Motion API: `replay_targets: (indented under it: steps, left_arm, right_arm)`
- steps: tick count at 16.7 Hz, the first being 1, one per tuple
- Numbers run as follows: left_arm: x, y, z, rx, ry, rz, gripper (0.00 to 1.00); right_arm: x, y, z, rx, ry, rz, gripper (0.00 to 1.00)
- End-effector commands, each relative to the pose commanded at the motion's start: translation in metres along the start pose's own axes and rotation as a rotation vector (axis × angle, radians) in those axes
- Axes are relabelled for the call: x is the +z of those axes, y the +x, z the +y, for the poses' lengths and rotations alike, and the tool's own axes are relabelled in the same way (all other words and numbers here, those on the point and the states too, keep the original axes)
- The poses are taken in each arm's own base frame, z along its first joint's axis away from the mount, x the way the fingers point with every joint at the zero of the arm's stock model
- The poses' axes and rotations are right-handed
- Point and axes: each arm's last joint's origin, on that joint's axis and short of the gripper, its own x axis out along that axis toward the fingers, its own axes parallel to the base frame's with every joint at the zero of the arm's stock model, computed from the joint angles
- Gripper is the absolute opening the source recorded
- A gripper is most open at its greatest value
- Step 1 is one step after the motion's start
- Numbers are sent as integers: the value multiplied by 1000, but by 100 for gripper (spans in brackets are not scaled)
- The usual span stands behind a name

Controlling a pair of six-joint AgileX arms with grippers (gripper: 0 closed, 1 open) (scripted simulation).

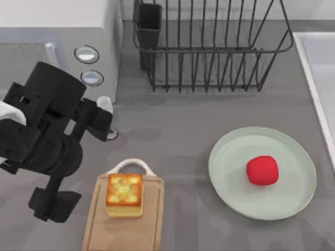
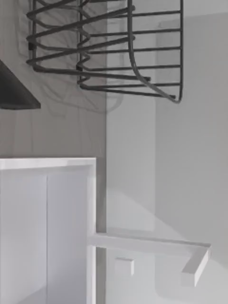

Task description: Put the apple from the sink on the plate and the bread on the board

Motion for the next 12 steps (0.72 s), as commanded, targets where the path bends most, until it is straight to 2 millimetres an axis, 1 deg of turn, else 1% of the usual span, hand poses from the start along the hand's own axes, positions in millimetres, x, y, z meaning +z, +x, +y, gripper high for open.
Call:
replay_targets:
  steps: [3, 6, 9, 12]
  left_arm:
    - [20, -27, 29, -215, 264, -73, 100]
    - [35, -45, 64, -408, 547, -253, 100]
    - [44, -51, 98, -531, 801, -518, 100]
    - [50, -47, 124, -573, 982, -802, 100]
  right_arm:
    - [0, 0, 0, 0, 0, 0, 100]
    - [0, 0, 0, 0, 0, 0, 100]
    - [0, 0, 0, 0, 0, 0, 100]
    - [0, 0, 0, 0, 0, 0, 100]
